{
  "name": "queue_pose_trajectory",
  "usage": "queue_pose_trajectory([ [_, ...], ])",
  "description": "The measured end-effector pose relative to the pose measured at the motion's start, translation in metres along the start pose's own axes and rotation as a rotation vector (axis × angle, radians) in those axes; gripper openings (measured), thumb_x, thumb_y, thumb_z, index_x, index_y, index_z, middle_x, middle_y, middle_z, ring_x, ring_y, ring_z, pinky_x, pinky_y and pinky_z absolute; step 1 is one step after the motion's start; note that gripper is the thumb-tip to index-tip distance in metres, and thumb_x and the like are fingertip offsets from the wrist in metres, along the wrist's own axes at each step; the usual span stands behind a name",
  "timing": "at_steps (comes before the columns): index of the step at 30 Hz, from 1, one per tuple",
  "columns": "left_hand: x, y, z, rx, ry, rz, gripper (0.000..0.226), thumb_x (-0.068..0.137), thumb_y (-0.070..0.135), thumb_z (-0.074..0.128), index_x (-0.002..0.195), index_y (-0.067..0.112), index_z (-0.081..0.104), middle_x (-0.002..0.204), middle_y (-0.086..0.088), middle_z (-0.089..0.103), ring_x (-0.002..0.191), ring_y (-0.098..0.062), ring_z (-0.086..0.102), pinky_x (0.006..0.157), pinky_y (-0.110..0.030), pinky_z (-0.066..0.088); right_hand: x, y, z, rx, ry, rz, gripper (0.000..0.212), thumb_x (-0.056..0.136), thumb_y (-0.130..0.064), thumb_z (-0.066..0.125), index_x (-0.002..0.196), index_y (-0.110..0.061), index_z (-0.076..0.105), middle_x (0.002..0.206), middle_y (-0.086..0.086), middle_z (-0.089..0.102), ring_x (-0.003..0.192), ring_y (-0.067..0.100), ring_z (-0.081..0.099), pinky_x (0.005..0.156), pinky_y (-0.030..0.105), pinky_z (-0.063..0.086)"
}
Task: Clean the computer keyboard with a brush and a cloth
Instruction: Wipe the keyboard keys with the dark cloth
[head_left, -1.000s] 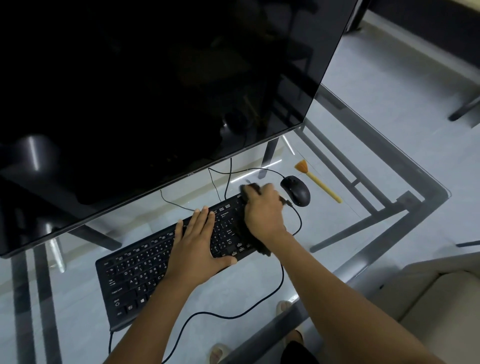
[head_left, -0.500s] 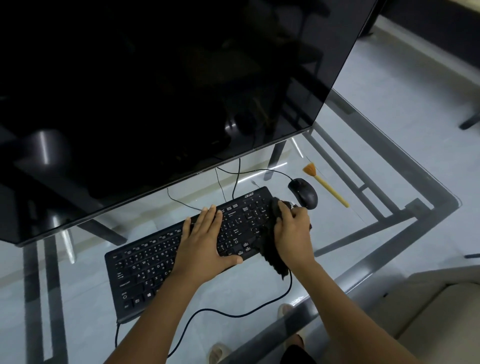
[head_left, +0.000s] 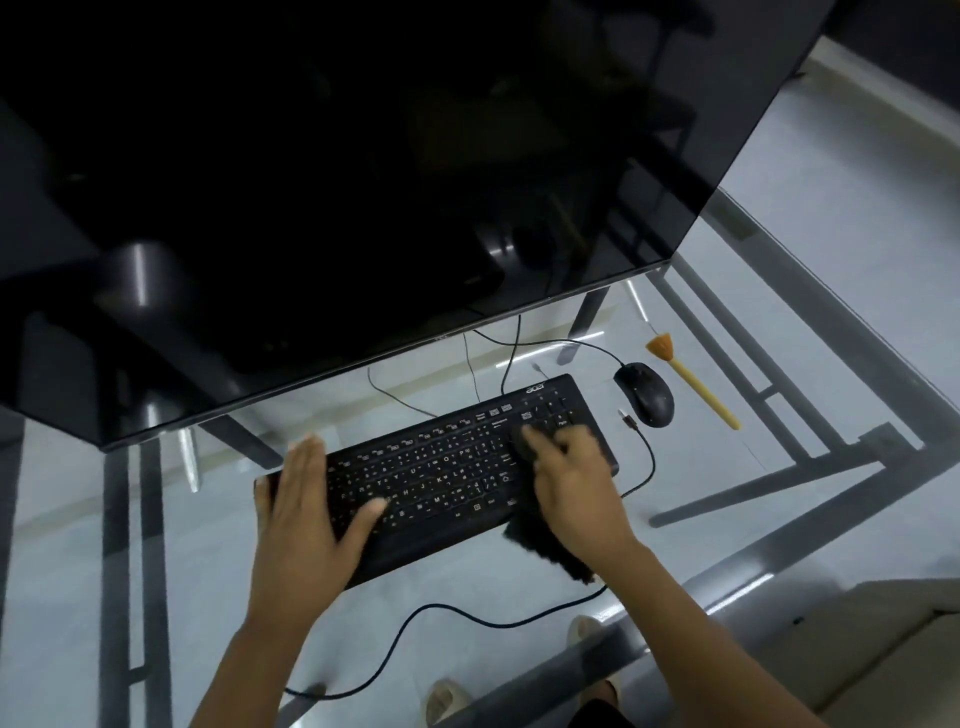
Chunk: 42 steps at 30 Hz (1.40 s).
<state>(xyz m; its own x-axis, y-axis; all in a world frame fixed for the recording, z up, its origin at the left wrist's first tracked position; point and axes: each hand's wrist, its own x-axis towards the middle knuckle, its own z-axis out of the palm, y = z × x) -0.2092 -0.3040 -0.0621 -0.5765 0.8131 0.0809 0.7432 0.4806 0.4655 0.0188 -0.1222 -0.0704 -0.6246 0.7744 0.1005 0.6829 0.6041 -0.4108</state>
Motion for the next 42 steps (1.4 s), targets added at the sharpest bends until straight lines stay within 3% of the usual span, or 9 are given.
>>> queue_pose_trajectory([
  [3, -0.020, -0.025, 0.002, -0.052, 0.040, -0.129, 0.079, 0.089, 0.063, 0.029, 0.149, 0.012, 0.019, 0.157, -0.006, 0.022, 0.147, -0.016, 0.010, 0.118, -0.051, 0.009, 0.012, -0.014, 0.004, 0.019, 0.163, 0.322, 0.044, 0.093, -0.018, 0.054, 0.135, -0.007, 0.050, 0.109, 0.017, 0.052, 0.093, 0.028, 0.053, 0.080, 0.039, 0.049],
  [7, -0.026, -0.033, 0.007, -0.110, 0.061, -0.152, 0.076, 0.091, 0.059, 0.030, 0.151, 0.014, 0.014, 0.159, -0.002, 0.016, 0.146, -0.005, -0.004, 0.118, -0.050, 0.013, 0.017, -0.036, 0.014, -0.051, 0.018, -0.057, 0.041, 0.093, -0.020, 0.054, 0.134, -0.016, 0.052, 0.106, 0.012, 0.051, 0.091, 0.026, 0.051, 0.079, 0.039, 0.047],
  [11, -0.028, -0.034, 0.007, -0.138, 0.063, -0.148, 0.076, 0.091, 0.059, 0.032, 0.152, 0.016, 0.014, 0.159, 0.001, 0.014, 0.146, -0.004, -0.004, 0.119, -0.047, 0.012, 0.044, -0.023, 0.003, 0.006, 0.168, 0.356, 0.039, 0.093, -0.018, 0.052, 0.132, -0.014, 0.053, 0.106, 0.015, 0.050, 0.092, 0.030, 0.051, 0.082, 0.043, 0.049],
  [16, -0.028, -0.036, 0.008, -0.138, 0.068, -0.146, 0.076, 0.091, 0.060, 0.032, 0.151, 0.016, 0.016, 0.159, 0.005, 0.011, 0.146, -0.004, -0.003, 0.119, -0.044, 0.010, 0.031, -0.072, 0.025, -0.059, -0.034, -0.166, 0.043, 0.091, -0.015, 0.054, 0.134, -0.014, 0.051, 0.104, 0.013, 0.050, 0.090, 0.025, 0.049, 0.078, 0.040, 0.049],
  [20, -0.029, -0.037, 0.009, -0.136, 0.062, -0.145, 0.076, 0.092, 0.060, 0.033, 0.152, 0.017, 0.015, 0.160, 0.006, 0.010, 0.146, -0.005, -0.003, 0.119, -0.044, 0.011, 0.043, -0.079, 0.026, 0.038, 0.037, 0.102, 0.041, 0.093, -0.016, 0.053, 0.134, -0.014, 0.053, 0.107, 0.013, 0.051, 0.092, 0.022, 0.047, 0.084, 0.038, 0.048],
  [24, -0.028, -0.038, 0.008, -0.140, 0.061, -0.149, 0.076, 0.092, 0.059, 0.033, 0.152, 0.017, 0.016, 0.160, 0.003, 0.012, 0.146, -0.006, -0.002, 0.119, -0.046, 0.013, 0.029, -0.107, 0.036, 0.012, -0.136, -0.273, 0.045, 0.094, -0.016, 0.051, 0.138, -0.018, 0.047, 0.110, 0.011, 0.049, 0.096, 0.021, 0.046, 0.086, 0.036, 0.047],
  [35, -0.030, -0.047, -0.004, -0.276, -0.003, -0.132, 0.097, 0.078, 0.070, 0.052, 0.152, 0.028, 0.005, 0.157, 0.014, 0.007, 0.145, -0.001, 0.001, 0.117, -0.034, 0.015, 0.044, -0.115, 0.039, -0.023, -0.053, -0.051, 0.043, 0.092, -0.015, 0.052, 0.136, -0.015, 0.050, 0.110, 0.012, 0.051, 0.097, 0.026, 0.048, 0.084, 0.039, 0.047],
  [39, -0.033, -0.055, -0.014, -0.310, -0.101, -0.098, 0.117, 0.067, 0.070, 0.067, 0.151, 0.031, -0.005, 0.158, 0.013, 0.005, 0.146, -0.009, 0.004, 0.118, -0.040, 0.014, 0.031, -0.141, 0.047, 0.017, -0.229, -0.422, 0.043, 0.094, -0.016, 0.052, 0.137, -0.017, 0.049, 0.106, 0.008, 0.049, 0.093, 0.021, 0.046, 0.081, 0.034, 0.044],
  [42, -0.036, -0.054, -0.020, -0.322, -0.151, -0.104, 0.125, 0.062, 0.066, 0.074, 0.150, 0.033, -0.008, 0.159, 0.011, 0.009, 0.144, 0.000, 0.002, 0.120, -0.039, 0.003, 0.050, -0.131, 0.043, 0.025, -0.120, -0.154, 0.041, 0.094, -0.017, 0.052, 0.136, -0.017, 0.051, 0.108, 0.010, 0.050, 0.094, 0.022, 0.047, 0.084, 0.039, 0.049],
])
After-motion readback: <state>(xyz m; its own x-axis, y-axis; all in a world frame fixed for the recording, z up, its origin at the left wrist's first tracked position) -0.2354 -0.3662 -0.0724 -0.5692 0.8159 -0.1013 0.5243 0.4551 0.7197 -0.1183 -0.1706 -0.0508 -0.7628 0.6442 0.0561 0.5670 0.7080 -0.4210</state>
